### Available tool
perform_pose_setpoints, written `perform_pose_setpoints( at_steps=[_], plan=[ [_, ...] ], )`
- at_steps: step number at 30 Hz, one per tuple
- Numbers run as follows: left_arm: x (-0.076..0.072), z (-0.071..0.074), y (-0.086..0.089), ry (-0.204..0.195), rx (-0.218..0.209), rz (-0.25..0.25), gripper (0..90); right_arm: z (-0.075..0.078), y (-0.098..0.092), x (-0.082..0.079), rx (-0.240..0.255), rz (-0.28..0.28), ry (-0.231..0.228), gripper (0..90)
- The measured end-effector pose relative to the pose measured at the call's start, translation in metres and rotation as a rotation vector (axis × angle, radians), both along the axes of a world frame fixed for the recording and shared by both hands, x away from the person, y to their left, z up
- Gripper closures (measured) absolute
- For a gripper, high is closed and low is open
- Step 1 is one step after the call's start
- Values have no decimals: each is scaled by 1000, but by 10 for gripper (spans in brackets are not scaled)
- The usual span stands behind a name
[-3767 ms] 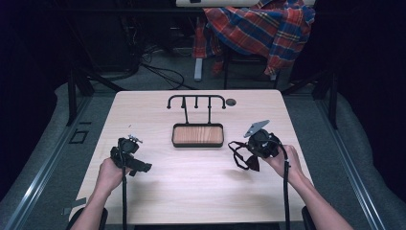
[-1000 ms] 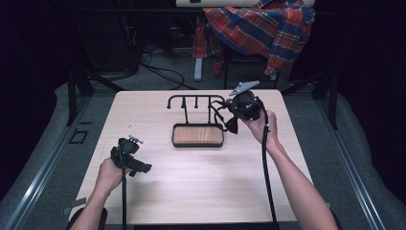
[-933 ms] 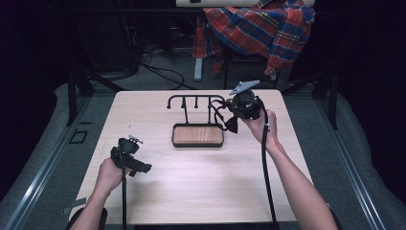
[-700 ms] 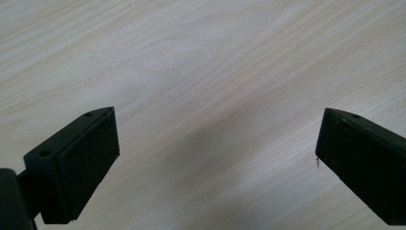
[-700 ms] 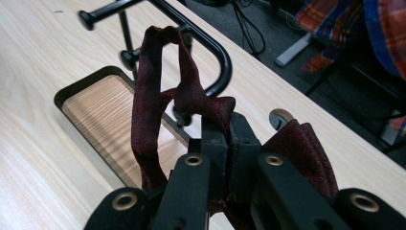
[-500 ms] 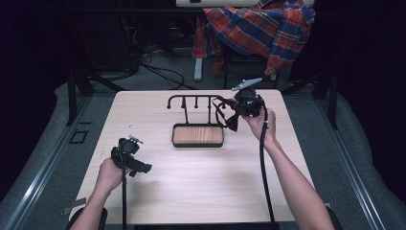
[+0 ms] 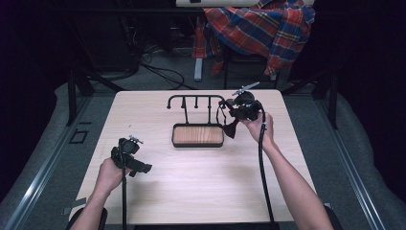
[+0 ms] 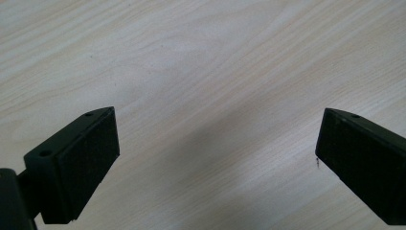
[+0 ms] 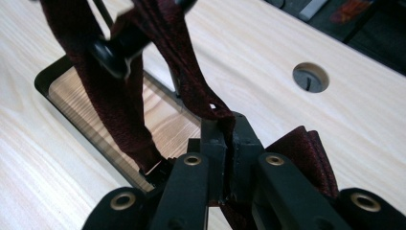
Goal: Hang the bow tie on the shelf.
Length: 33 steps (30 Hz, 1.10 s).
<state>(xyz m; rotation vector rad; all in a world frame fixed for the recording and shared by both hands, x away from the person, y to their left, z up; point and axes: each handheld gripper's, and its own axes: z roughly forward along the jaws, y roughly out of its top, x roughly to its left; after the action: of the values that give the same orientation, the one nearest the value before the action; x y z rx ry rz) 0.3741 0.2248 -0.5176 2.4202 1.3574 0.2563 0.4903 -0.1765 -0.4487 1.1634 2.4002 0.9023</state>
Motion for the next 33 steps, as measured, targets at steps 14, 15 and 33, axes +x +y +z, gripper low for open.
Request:
perform_pose_setpoints(
  at_steps=[14,15,33],
  plan=[
    [0,0,-1,1,2,-3,12,-6,-2,6,72,-11,55,865],
    [0,0,-1,3,3,-4,12,-3,-3,6,99,-13,47,867],
    [0,0,0,1,0,-2,12,-10,-11,24,221,-135,76,843]
  ],
)
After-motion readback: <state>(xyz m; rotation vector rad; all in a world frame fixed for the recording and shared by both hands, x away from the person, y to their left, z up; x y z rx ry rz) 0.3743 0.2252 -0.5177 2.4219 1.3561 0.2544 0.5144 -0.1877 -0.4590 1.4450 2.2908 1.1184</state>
